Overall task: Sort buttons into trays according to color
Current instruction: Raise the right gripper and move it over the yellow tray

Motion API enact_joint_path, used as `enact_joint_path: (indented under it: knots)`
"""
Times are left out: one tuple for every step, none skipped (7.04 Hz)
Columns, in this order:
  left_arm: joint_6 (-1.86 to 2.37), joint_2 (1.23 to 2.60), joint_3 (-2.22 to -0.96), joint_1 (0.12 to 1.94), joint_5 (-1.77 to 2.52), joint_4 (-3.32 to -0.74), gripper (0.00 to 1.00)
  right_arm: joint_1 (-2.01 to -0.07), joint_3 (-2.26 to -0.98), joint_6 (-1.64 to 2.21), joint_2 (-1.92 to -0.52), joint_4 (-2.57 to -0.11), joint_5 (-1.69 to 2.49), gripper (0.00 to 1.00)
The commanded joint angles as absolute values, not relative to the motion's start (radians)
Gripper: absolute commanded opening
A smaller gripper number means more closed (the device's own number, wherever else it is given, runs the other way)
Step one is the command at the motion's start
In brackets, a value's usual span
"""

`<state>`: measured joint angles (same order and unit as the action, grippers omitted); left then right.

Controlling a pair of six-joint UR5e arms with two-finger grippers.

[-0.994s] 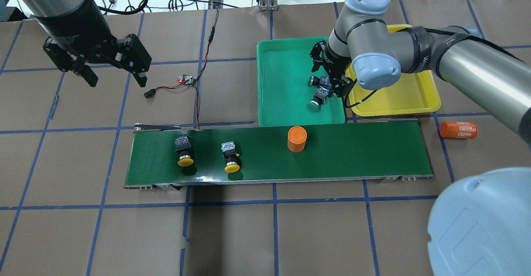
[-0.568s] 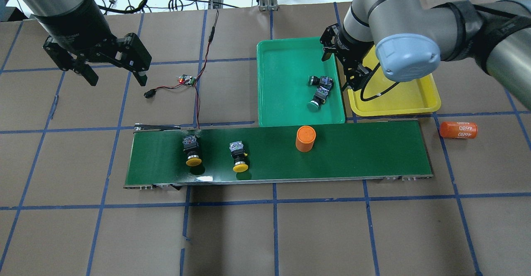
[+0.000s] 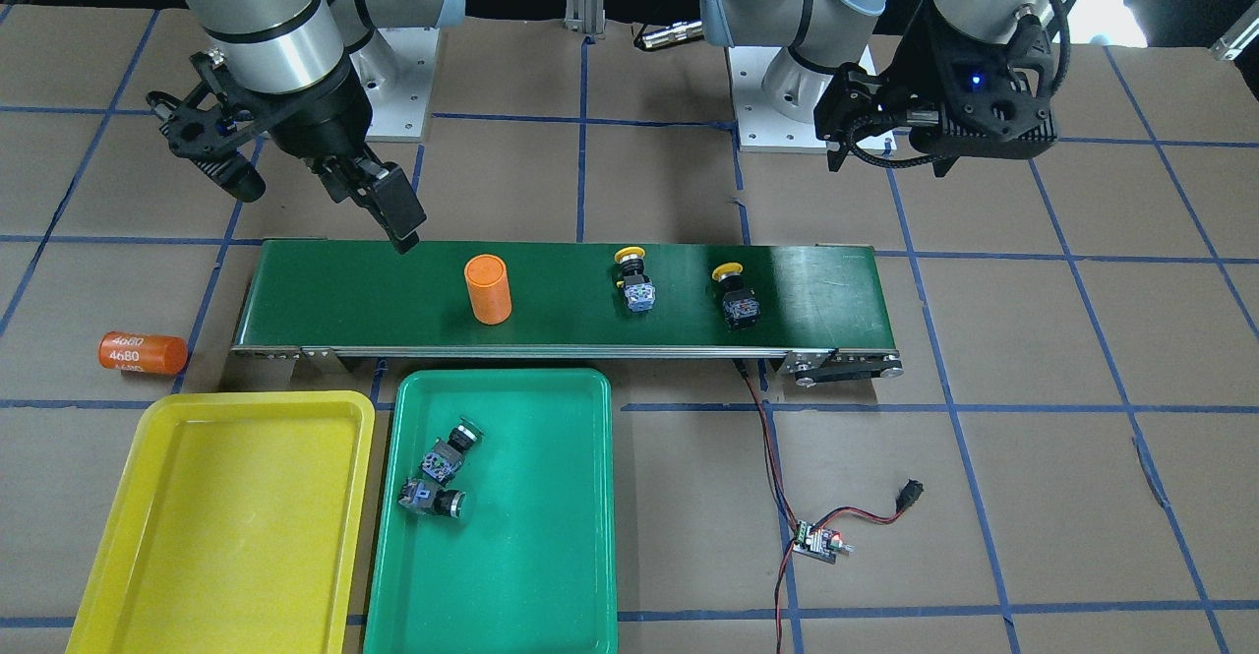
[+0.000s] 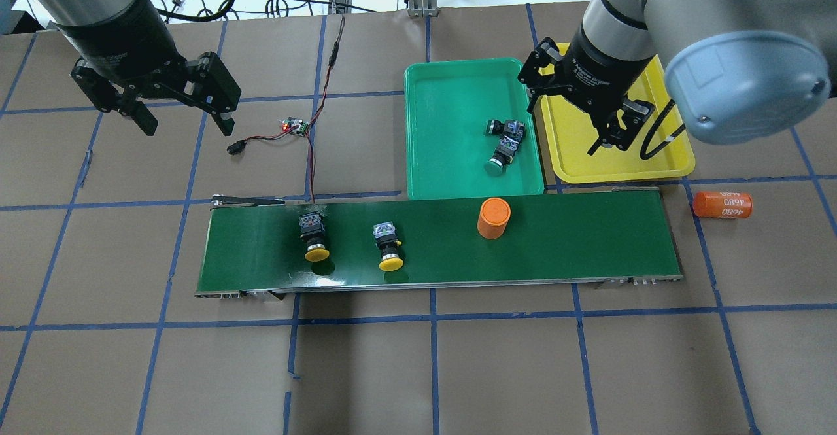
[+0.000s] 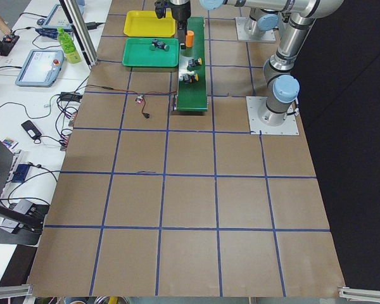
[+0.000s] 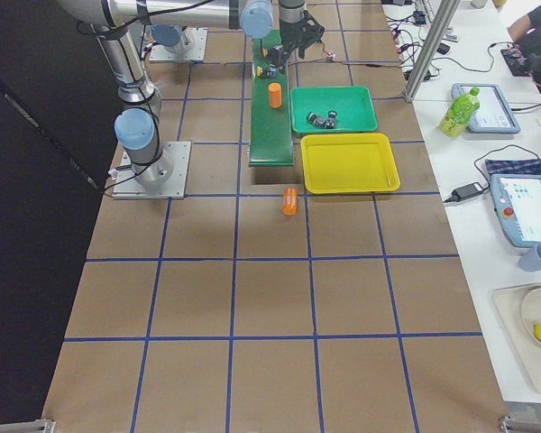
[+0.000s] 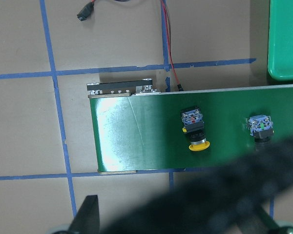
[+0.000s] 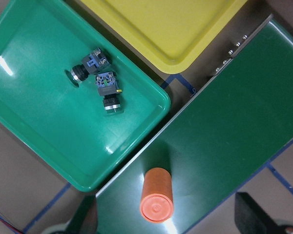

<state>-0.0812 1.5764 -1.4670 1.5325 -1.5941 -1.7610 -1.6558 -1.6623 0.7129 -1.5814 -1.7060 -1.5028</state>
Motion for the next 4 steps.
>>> enact_joint_path:
  knots:
    - [-0.080, 1.577, -1.466, 1.532, -1.594, -1.761, 1.00, -1.664, -1.658, 0.385, -1.630, -1.686, -1.516, 1.00]
    - [-0.080, 1.577, -1.465, 1.532, -1.594, -1.759, 1.00, -1.664, -1.666, 0.277, -1.659, -1.680, -1.526, 1.00]
    - [-0.078, 1.577, -1.465, 1.532, -1.594, -1.759, 1.00, -1.664, -1.677, 0.165, -1.660, -1.684, -1.529, 1.00]
    - [-0.078, 1.577, -1.463, 1.531, -1.594, -1.759, 1.00, -1.661, -1.678, 0.108, -1.657, -1.681, -1.535, 1.00]
